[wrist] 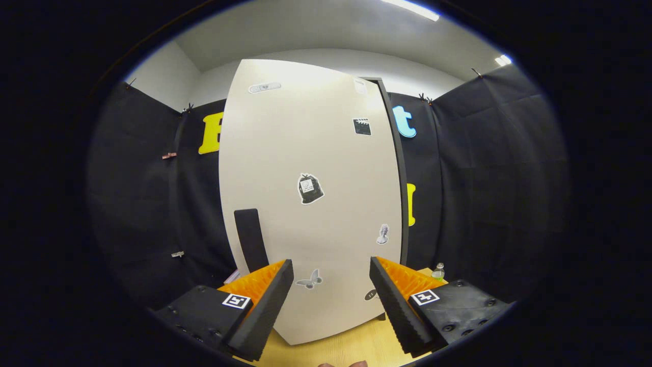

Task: Open the shoe cabinet door, grab the shoes and put them into the shoe cabinet, then close the shoe cabinet door.

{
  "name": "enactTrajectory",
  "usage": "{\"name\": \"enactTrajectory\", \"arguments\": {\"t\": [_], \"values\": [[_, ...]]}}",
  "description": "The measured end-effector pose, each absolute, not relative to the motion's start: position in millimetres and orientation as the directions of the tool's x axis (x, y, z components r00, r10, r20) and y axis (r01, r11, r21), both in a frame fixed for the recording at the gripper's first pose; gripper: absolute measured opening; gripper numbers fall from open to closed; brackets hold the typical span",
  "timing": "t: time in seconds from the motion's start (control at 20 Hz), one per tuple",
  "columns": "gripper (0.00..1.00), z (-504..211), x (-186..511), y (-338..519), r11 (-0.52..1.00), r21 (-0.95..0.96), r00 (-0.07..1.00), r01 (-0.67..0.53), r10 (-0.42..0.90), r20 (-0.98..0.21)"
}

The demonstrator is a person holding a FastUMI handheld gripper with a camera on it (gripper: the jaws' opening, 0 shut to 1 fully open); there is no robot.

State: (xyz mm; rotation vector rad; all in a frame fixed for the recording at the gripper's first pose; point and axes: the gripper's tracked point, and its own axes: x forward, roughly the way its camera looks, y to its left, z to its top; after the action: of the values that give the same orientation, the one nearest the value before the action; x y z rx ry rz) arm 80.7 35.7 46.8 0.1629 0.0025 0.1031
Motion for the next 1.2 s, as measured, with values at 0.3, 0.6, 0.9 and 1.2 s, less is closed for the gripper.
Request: {"name": "enactTrajectory", "arguments": {"t": [0.3, 0.6, 0.9, 1.2], "values": [[0.98, 37, 73, 33, 0.985, 0.149, 0.996, -0.092, 0.094, -0.007], [0.98, 29, 59, 7, 0.988, 0.133, 0.997, -0.076, 0.079, -0.019], [0.98, 32, 54, 3, 0.989, 0.121, 0.997, -0.082, 0.083, -0.003], [0.98, 36, 53, -4, 0.990, 0.117, 0.997, -0.080, 0.080, 0.006]]}}
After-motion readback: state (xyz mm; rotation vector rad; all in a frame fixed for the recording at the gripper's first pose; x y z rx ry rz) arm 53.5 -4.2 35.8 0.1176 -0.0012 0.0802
